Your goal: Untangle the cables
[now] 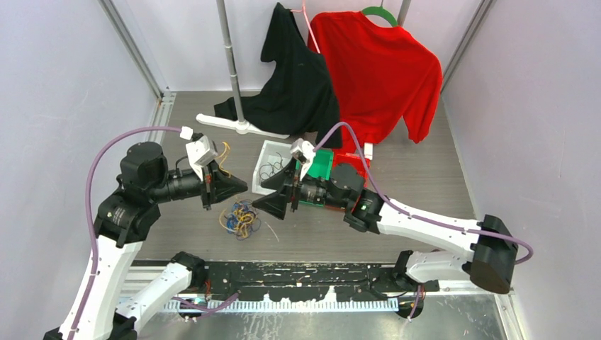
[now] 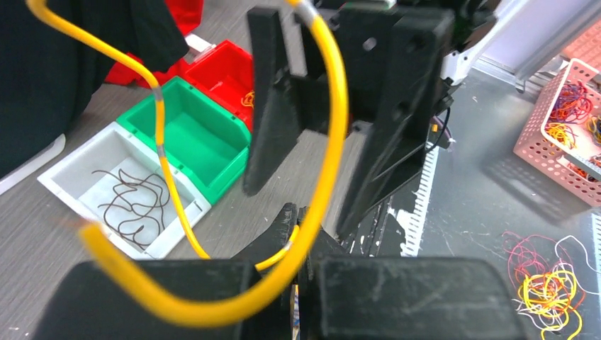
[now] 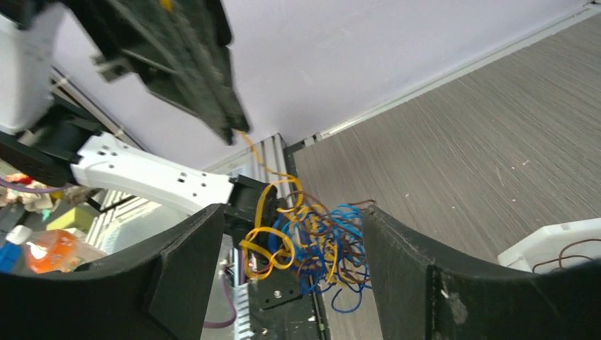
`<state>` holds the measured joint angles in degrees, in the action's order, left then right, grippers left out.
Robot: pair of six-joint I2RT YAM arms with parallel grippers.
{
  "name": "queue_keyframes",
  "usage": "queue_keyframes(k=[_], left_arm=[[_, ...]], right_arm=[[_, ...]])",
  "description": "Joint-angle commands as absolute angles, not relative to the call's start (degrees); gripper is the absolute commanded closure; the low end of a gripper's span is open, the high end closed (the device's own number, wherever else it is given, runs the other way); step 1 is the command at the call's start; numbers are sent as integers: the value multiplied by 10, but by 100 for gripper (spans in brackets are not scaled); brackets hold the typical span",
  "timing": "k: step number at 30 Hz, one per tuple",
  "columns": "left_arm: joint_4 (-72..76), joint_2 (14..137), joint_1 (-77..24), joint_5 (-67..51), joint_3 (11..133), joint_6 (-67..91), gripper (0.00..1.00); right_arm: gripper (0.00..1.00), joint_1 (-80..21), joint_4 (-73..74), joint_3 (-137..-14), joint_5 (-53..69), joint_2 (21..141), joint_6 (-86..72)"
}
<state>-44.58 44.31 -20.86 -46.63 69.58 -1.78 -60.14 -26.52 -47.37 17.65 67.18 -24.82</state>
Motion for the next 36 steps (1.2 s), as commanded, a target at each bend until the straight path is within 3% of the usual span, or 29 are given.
queue_keyframes(k=[1,9,13,22,29,36], left_arm=[[-446,452,-206,-510,734,-10,100],[-431,453,-206,-519,742,9,100],[-425,461,-206,-520,755,15,100],[-412,469,-206,-519,790,21,100],[-425,463,-206,-515,793,8,100],[-412,463,-206,-515,789,17,100]], right_arm=[[24,-599,-325,-524,176,714,-203],[27,-607,-402,-586,191,802,-224],[35,-613,-404,-621,187,857,-258],[44,-622,-480,-568,143,920,-311],[32,-614,-492,-474,61,835,-285],[21,-601,-412,-449,83,724,-210]])
